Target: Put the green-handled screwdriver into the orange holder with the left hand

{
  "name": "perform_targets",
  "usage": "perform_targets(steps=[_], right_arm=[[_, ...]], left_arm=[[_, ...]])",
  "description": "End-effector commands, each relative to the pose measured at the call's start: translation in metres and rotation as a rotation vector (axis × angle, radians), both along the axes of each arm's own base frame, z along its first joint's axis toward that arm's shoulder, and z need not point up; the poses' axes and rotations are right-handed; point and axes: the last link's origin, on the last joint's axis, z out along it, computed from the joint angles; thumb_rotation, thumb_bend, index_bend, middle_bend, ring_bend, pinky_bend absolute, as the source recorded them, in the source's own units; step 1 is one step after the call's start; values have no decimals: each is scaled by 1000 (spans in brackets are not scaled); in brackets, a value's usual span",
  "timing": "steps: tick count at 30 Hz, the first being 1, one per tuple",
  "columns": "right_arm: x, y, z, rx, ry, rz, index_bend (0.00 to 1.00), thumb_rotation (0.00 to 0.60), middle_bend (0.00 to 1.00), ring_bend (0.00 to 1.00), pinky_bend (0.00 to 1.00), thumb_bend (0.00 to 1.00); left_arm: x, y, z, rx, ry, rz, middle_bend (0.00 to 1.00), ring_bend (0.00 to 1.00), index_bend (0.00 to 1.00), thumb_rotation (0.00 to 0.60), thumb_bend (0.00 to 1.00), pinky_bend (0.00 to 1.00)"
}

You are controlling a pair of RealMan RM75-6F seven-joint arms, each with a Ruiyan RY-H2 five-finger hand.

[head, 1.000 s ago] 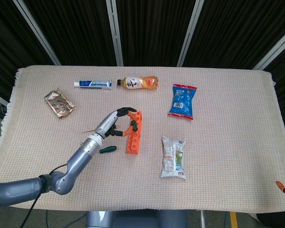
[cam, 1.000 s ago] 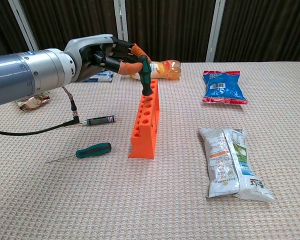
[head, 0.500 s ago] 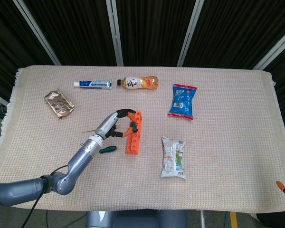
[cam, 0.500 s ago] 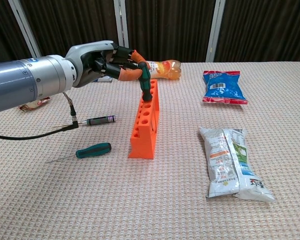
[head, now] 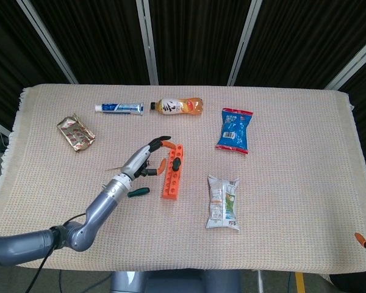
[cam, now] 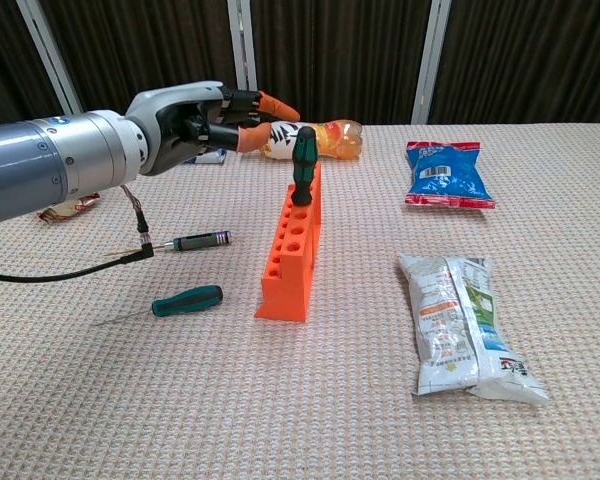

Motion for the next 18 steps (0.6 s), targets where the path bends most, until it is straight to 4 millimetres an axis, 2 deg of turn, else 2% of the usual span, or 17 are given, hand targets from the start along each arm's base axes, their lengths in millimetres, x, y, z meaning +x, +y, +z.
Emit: perform_targets(steps=[1,6,10,13,14,18], right_arm=[[0,0,0,0,0,0,78,600,100,0,86,0],[0,0,0,0,1,2,79,600,100,0,86,0],[1,-1,1,0,7,5,79,600,100,0,86,0],[2,-2,1,2,12,6,79,600,100,0,86,0],[3,-4,2,4,22,10,79,600,100,0,86,0],[7,-10,1,14,40,25,81,600,100,0,86,0]], left_arm=[[0,0,2,3,-5,0,7,0,155,524,576,1],[1,0,11,29,-29,-6,0,0,58,493,562,0],[-1,0,25,99,-36,-23,0,0,42,487,560,0],[-7,-1,37,158,-6,-40,0,0,87,481,558,0],[-18,-1,49,234,80,-65,0,0,100,480,559,0],[-39,-12,72,356,245,-81,0,0,196,487,558,0]])
